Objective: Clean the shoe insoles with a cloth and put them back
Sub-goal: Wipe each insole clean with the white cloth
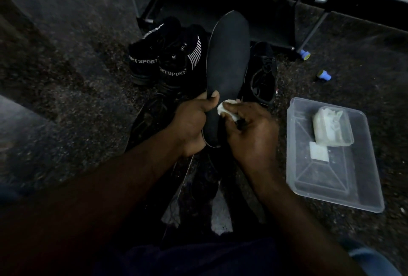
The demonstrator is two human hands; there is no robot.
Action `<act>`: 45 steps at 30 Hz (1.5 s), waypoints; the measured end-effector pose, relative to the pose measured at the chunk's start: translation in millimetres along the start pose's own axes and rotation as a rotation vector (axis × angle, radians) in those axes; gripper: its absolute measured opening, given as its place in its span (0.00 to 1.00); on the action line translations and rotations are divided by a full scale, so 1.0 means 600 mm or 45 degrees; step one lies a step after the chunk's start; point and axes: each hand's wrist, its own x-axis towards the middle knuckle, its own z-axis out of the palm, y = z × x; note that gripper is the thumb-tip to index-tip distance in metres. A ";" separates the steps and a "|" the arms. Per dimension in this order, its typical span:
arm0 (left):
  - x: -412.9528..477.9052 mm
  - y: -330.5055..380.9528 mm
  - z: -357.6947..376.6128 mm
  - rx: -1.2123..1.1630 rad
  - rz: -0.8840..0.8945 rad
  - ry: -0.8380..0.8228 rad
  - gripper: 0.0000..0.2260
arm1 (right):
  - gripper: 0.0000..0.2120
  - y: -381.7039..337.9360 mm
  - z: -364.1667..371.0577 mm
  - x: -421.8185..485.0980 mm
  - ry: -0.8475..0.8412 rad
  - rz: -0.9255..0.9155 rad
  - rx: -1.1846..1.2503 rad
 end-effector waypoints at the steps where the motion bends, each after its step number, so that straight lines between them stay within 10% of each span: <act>1: -0.001 0.002 0.000 -0.038 -0.015 -0.014 0.19 | 0.11 -0.004 0.004 -0.003 -0.010 -0.030 0.001; 17: 0.017 -0.024 -0.016 0.514 0.103 0.065 0.09 | 0.09 0.020 -0.014 0.017 0.035 0.163 0.124; 26: 0.019 -0.020 -0.019 0.686 0.176 -0.151 0.27 | 0.10 0.017 -0.010 0.014 -0.029 0.167 0.097; 45: 0.010 -0.014 -0.024 0.939 0.052 -0.145 0.22 | 0.09 0.010 -0.019 0.018 -0.030 0.156 0.193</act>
